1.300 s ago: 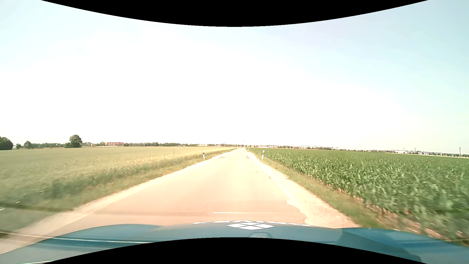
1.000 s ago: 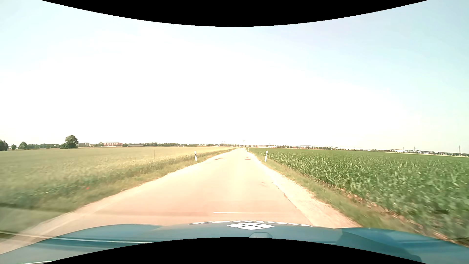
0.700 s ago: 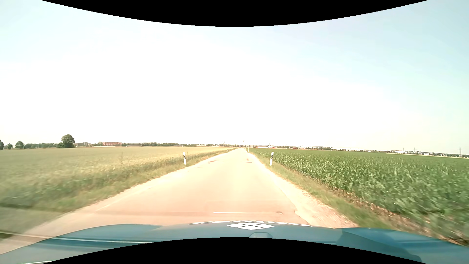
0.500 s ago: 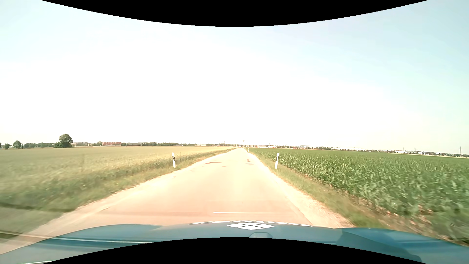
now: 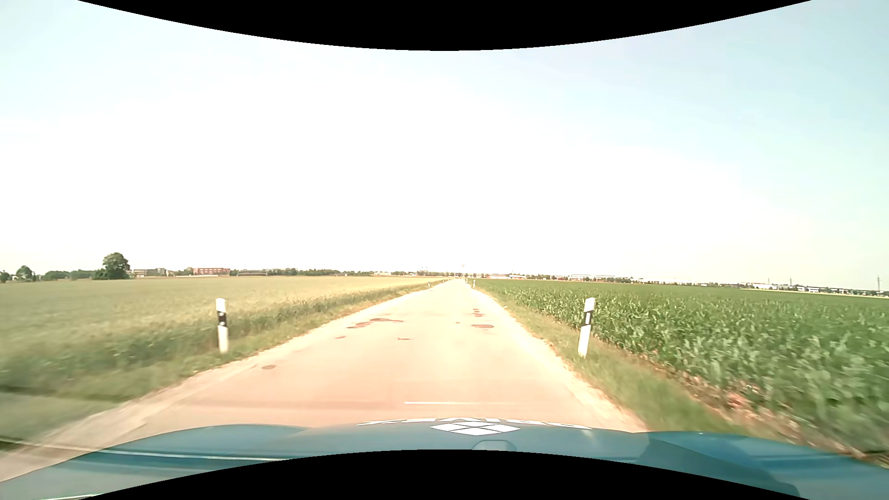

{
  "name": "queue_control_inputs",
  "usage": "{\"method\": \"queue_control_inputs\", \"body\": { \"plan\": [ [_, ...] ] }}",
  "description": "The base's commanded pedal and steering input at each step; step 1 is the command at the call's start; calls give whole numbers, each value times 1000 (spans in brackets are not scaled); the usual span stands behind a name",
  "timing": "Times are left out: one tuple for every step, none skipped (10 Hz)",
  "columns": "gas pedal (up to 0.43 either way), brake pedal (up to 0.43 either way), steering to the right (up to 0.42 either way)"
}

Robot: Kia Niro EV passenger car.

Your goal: Follow the waypoints while adhering to traffic rules and regulations

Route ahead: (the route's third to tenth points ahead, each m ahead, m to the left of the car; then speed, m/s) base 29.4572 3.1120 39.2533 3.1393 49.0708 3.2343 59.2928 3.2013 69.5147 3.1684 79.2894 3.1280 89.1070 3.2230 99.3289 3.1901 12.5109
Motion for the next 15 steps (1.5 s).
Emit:
{"method": "queue_control_inputs", "body": {
  "plan": [
    [157, 0, 1],
    [157, 0, 1],
    [157, 0, 1],
    [157, 0, 1],
    [157, 0, 1],
    [157, 0, 1],
    [157, 0, 1],
    [157, 0, 1],
    [150, 0, 1],
    [150, 0, 0],
    [157, 0, -2],
    [157, 0, -2],
    [169, 0, -2],
    [169, 0, -2],
    [169, 0, -2]
  ]
}}
